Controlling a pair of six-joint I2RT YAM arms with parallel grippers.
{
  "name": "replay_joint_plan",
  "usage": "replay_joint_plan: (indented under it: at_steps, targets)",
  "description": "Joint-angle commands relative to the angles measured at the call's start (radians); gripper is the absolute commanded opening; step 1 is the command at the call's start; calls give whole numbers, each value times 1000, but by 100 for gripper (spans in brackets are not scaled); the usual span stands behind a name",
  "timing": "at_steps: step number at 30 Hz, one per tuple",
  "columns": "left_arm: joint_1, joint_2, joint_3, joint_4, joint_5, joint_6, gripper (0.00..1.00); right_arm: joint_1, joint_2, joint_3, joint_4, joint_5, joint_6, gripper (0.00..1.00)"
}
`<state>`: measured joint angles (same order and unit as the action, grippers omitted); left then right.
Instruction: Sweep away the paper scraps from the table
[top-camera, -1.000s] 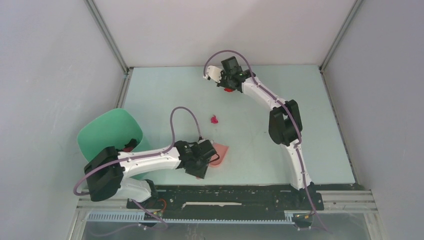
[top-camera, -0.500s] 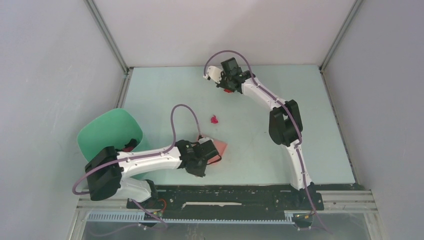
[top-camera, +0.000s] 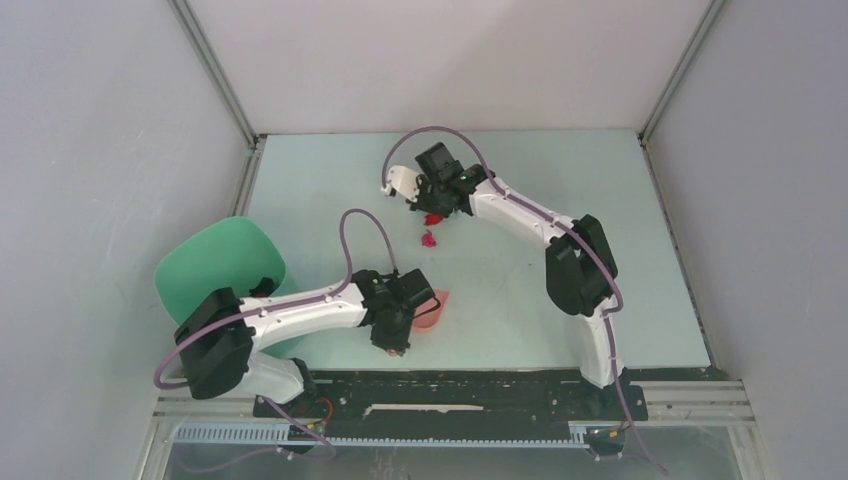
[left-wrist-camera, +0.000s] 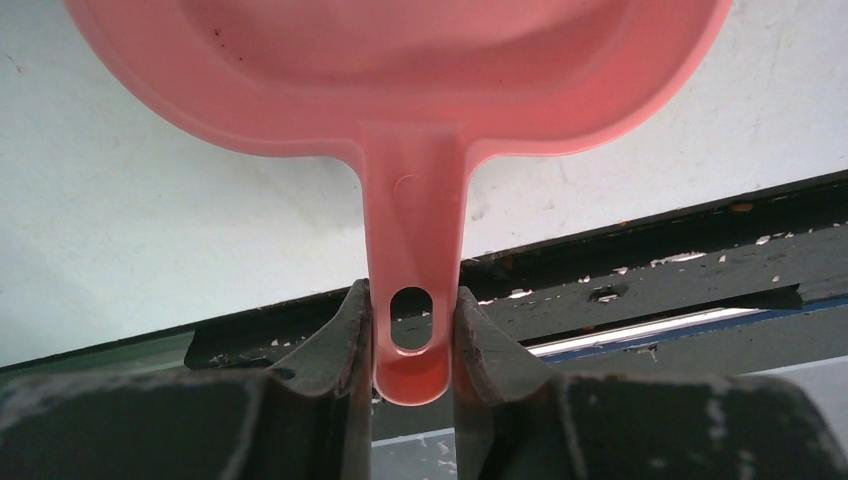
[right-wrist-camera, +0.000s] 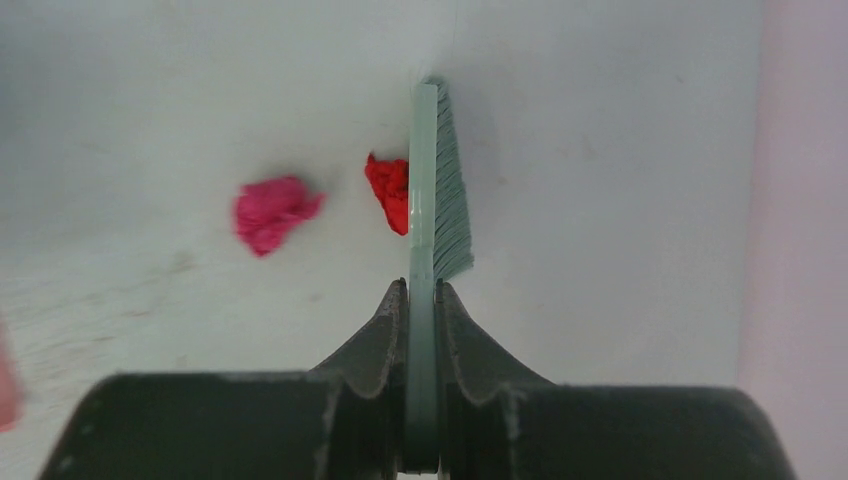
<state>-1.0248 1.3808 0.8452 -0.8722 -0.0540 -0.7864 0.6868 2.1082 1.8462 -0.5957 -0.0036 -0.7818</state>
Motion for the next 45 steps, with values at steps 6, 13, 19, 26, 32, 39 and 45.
replay_joint_plan:
  at_steps: [6,13,19,26,32,39,45]
  targets:
    - [49,56,-13,55,16,62,0,62,-122,-27,-242,-230,166,0]
    - [49,80,1,84,5,83,0,77,-190,-38,-353,-369,255,0]
    - [48,72,-1,109,-1,97,0,68,-233,-12,-421,-517,344,0]
    - [15,31,-10,141,-17,117,0,-44,-273,45,-418,-644,507,0]
    - [-19,8,-14,162,-25,124,0,-203,-336,37,-384,-665,578,0]
    - [-49,0,76,91,-62,128,0,-455,-554,-175,-261,-642,589,0]
    - [-47,-18,109,27,-143,98,0,-592,-756,-543,-114,-611,611,0]
